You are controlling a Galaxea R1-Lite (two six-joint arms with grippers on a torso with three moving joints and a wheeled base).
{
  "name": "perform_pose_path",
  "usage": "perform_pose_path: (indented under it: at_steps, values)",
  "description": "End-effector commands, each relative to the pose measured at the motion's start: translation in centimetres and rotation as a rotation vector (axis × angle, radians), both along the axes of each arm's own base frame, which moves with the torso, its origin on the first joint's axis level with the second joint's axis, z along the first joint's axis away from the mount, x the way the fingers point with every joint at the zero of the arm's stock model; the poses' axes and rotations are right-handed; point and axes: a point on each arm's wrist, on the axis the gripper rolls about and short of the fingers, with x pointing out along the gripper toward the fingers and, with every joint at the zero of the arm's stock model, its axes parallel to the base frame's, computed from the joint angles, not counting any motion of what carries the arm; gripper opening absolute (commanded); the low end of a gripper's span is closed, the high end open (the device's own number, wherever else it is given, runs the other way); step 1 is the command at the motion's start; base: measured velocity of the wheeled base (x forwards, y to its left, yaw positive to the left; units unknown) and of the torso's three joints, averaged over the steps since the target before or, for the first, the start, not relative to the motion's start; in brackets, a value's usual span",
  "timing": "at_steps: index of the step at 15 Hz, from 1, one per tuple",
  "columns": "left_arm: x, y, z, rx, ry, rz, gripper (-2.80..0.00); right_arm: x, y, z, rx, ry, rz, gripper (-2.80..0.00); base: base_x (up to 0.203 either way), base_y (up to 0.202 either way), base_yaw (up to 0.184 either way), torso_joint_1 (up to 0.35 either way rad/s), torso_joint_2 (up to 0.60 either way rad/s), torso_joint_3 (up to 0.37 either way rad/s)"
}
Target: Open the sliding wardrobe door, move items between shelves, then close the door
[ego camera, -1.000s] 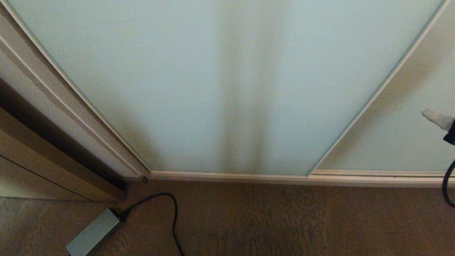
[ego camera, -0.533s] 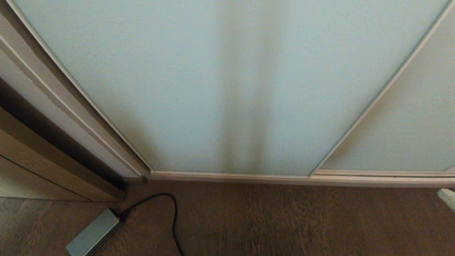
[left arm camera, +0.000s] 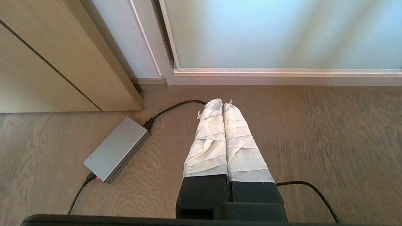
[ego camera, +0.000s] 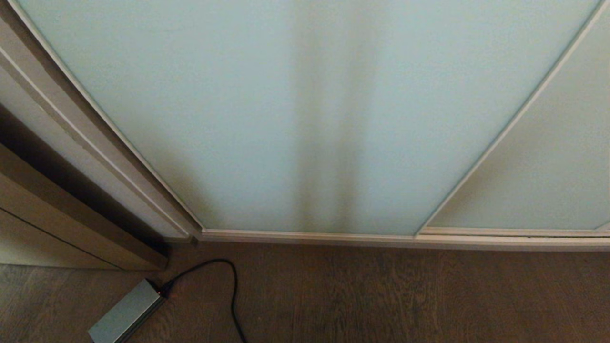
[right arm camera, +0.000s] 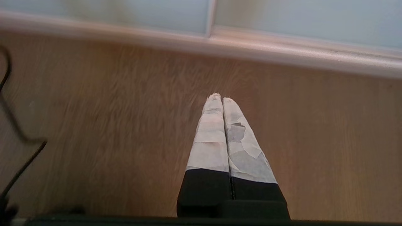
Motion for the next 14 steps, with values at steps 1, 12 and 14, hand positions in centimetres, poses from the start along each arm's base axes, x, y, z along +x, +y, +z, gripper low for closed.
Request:
perform_pose_path:
  at_steps: [1,12,14]
  values:
    - [0.0,0.0,0.0,0.000,-0.001,0.001,-2.80,-1.1,0.0,-0.8,-0.003,-0.058,-0.012,-2.80,0.000,0.000,0.000,0.000,0.00,0.000]
    - [0.0,0.0,0.0,0.000,-0.001,0.001,-2.80,-2.3,0.0,-1.4,0.031,-0.167,-0.018,-2.80,0.000,0.000,0.000,0.000,0.00,0.000]
    - [0.0,0.0,0.0,0.000,-0.001,0.001,-2.80,-2.3,0.0,-1.4,0.068,-0.172,-0.022,-2.80,0.000,0.000,0.000,0.000,0.00,0.000]
